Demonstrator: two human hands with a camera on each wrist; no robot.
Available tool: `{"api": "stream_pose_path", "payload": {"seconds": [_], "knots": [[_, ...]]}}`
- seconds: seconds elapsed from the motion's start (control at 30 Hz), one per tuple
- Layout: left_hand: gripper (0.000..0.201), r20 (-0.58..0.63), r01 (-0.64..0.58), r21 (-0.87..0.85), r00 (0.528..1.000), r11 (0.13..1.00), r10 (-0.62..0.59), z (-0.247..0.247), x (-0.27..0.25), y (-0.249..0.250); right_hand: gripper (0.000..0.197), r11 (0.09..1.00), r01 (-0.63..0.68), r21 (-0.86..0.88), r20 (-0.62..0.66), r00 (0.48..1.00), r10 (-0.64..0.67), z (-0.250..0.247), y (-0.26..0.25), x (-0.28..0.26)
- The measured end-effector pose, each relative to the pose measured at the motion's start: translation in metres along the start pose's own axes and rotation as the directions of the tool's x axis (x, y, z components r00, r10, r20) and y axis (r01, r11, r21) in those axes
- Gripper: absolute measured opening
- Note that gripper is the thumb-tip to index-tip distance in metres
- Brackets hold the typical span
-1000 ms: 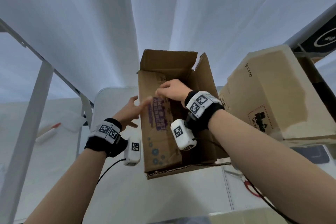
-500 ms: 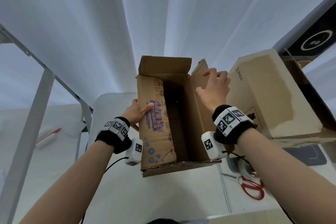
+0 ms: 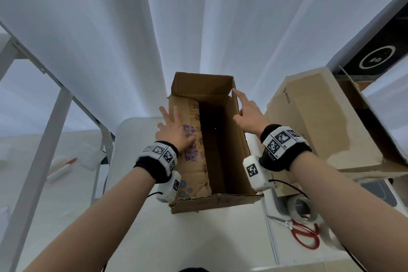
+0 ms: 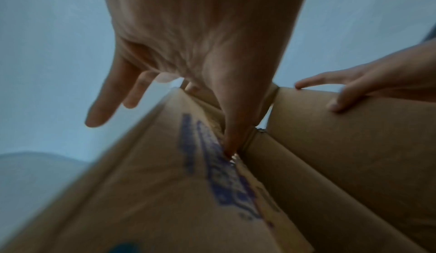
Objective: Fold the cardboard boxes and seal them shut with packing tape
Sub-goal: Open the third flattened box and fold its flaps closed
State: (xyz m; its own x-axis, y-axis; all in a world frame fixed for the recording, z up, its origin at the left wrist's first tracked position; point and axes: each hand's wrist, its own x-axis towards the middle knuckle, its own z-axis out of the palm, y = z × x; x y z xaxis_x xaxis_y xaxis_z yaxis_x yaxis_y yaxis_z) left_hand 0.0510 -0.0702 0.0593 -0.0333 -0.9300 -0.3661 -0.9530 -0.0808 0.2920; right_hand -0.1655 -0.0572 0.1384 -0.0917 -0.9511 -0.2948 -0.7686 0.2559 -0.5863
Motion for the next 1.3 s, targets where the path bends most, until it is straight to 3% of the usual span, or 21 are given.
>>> {"api": "stream_pose_path", "payload": {"seconds": [0.2, 0.33, 0.4, 0.47, 0.57, 0.7, 0.83, 1.0, 1.03, 1.1, 1.17, 1.23, 1.3], "knots": [[0.126, 0.098, 0.112, 0.102, 0.988, 0.989, -0.122, 0.000, 0.000, 0.053, 0.082, 0.998, -0.044, 0.047, -0.001, 0.999, 0.044, 0.009, 0.001, -0.003], [0.119, 0.212, 0.157, -0.079, 0.968, 0.984, -0.137, -0.024, 0.006, 0.048, 0.086, 0.995, -0.073, 0.070, -0.008, 0.997, 0.074, 0.003, 0.007, -0.006], [0.103, 0.261, 0.123, -0.229, 0.963, 0.966, -0.061, -0.045, 0.004, 0.034, 0.088, 0.992, -0.114, 0.058, -0.043, 0.992, 0.117, 0.000, 0.013, -0.008], [0.072, 0.269, 0.104, -0.339, 0.963, 0.935, -0.009, -0.063, -0.003, 0.017, 0.090, 0.990, -0.137, 0.024, -0.081, 0.987, 0.139, -0.001, 0.016, -0.010], [0.039, 0.360, 0.185, -0.509, 0.933, 0.841, 0.013, -0.087, -0.017, -0.009, 0.091, 0.988, -0.140, -0.064, -0.115, 0.985, 0.132, 0.000, 0.018, -0.011], [0.025, 0.445, 0.206, -0.659, 0.882, 0.723, 0.154, -0.105, -0.031, -0.047, 0.091, 0.973, -0.143, -0.183, -0.155, 0.981, 0.115, 0.003, 0.020, -0.010], [0.024, 0.393, 0.202, -0.731, 0.905, 0.652, 0.160, -0.106, -0.042, -0.084, 0.092, 0.968, -0.129, -0.216, -0.182, 0.979, 0.090, 0.005, 0.027, -0.007], [0.052, 0.108, 0.087, -0.840, 0.994, 0.536, 0.006, -0.084, -0.041, -0.114, 0.086, 0.958, -0.104, -0.268, -0.243, 0.969, 0.037, 0.009, 0.039, 0.000], [0.051, 0.051, 0.067, -0.819, 0.998, 0.570, -0.045, -0.077, -0.040, -0.116, 0.083, 0.951, -0.087, -0.297, -0.264, 0.965, 0.005, 0.009, 0.042, 0.001], [0.046, -0.054, 0.048, -0.663, 0.992, 0.747, -0.113, -0.062, -0.030, -0.122, 0.075, 0.925, -0.060, -0.376, -0.300, 0.952, -0.061, 0.007, 0.050, 0.002], [0.049, -0.075, 0.068, -0.301, 0.993, 0.951, -0.095, -0.049, -0.020, -0.123, 0.070, 0.896, -0.075, -0.438, -0.328, 0.941, -0.082, 0.006, 0.058, 0.002], [0.049, -0.048, 0.100, 0.013, 0.994, 0.995, -0.100, -0.041, -0.020, -0.108, 0.069, 0.850, -0.099, -0.517, -0.319, 0.944, -0.084, 0.010, 0.065, 0.000], [0.051, -0.021, 0.114, 0.104, 0.993, 0.988, -0.112, -0.036, -0.025, -0.083, 0.072, 0.794, -0.111, -0.598, -0.252, 0.966, -0.055, 0.018, 0.071, -0.002]]}}
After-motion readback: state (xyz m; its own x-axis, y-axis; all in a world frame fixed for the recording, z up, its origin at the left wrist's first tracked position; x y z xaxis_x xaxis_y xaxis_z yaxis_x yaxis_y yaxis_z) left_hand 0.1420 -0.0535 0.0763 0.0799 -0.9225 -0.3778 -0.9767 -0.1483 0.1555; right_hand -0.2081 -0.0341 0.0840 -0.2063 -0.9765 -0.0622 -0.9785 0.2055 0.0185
